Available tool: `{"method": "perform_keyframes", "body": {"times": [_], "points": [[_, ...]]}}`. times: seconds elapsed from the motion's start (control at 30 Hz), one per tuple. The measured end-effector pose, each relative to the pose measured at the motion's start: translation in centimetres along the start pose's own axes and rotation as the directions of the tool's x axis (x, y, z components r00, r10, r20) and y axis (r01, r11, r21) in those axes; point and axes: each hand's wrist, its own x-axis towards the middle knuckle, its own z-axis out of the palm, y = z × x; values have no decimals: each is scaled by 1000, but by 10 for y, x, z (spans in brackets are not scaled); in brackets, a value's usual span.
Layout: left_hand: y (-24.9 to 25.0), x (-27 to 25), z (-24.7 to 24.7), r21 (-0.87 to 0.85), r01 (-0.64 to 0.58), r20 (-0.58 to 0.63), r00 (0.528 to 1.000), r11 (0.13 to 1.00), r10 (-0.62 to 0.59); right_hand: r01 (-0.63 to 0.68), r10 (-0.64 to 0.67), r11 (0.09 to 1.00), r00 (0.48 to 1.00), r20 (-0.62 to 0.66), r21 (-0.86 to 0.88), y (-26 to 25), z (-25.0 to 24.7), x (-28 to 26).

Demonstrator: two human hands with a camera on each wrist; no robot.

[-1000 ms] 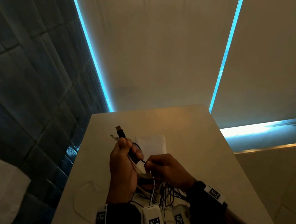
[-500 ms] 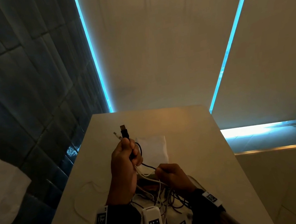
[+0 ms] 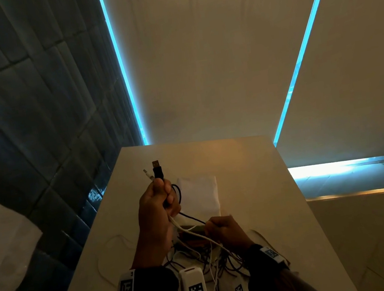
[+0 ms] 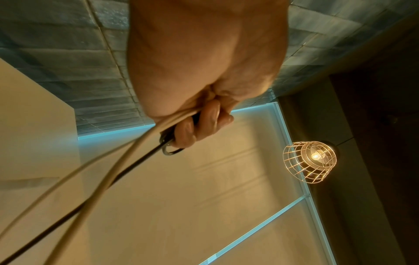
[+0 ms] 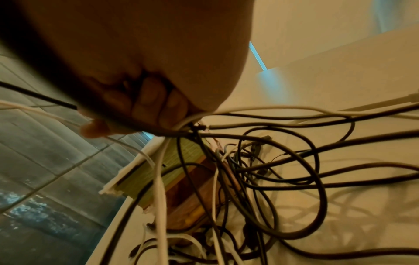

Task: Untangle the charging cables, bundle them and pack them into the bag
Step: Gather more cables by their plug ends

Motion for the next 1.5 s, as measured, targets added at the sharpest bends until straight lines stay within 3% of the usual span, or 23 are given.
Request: {"method": "perform_keyframes", "body": {"times": [0.2, 0.33, 0.43, 0.6, 0.73, 0.87, 0.93, 1.17, 1.5], "points": [[1, 3, -7, 25, -4, -12, 1000, 1000, 5, -67, 67, 998, 998, 4, -18, 6, -1, 3], [-8, 7, -10, 191, -3, -66, 998, 982, 16, -107, 96, 993, 980, -176, -53, -19, -11, 9], [-11, 9, -9, 276, 50, -131, 991, 960, -14, -9, 29, 996, 973, -230, 91, -54, -19, 7], [-22, 8, -1, 380, 180, -185, 976, 907, -117, 203, -192, 957, 979, -70, 209, -103, -13, -11], [-20, 5, 5, 324, 189, -212, 969, 927, -124, 249, -269, 936, 962, 48, 249, -113, -9, -21], [-15, 0, 10, -3, 217, -105, 971, 976, -216, 183, -241, 949, 946, 216, 257, -114, -7, -26], [-14, 1, 10, -140, 179, -96, 977, 974, -193, 125, -199, 954, 943, 265, 272, -109, -6, -27], [-17, 3, 7, -76, 36, -73, 996, 996, -42, 42, -77, 980, 981, 175, 193, -69, -6, -16], [-6, -2, 6, -86, -40, -22, 999, 995, 38, 5, -8, 999, 998, 68, 38, -17, -3, -2]]}}
